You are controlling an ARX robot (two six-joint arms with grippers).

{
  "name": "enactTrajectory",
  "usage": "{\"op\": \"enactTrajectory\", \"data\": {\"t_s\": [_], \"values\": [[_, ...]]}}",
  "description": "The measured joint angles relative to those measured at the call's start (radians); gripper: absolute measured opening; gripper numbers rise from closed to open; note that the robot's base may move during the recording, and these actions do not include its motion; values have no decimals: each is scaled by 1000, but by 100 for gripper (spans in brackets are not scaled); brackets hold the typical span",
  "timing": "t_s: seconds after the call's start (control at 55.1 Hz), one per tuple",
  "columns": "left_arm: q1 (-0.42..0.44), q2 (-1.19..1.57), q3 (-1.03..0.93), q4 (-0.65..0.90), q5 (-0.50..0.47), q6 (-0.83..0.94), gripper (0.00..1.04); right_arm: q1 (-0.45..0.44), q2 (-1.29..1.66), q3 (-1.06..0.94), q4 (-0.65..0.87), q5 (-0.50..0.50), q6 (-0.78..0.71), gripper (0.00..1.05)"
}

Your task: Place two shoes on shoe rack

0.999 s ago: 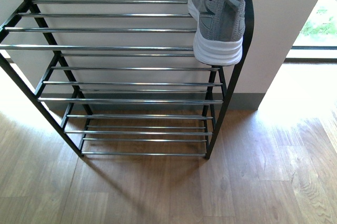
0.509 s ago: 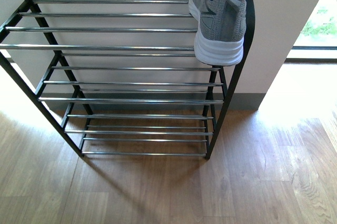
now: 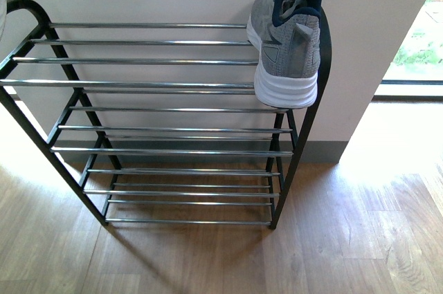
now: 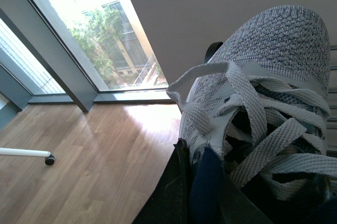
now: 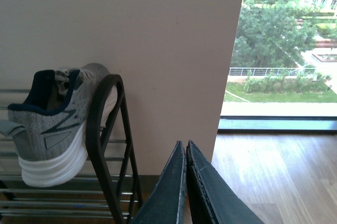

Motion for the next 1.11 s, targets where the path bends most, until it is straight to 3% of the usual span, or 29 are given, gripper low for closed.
{"op": "enactTrajectory", "data": {"t_s": [0.073,0.182,0.4,1.108], "values": [[0,0,0,0,0,0,2,-37,-46,-26,-23,-59,0,1],[0,0,0,0,0,0,2,-77,-117,-59,-60,-70,0,1],[0,0,0,0,0,0,2,-78,-248,-141,-100,-77,0,1],[0,0,0,0,0,0,2,-78,-717,-147,-540,-77,0,1]]}}
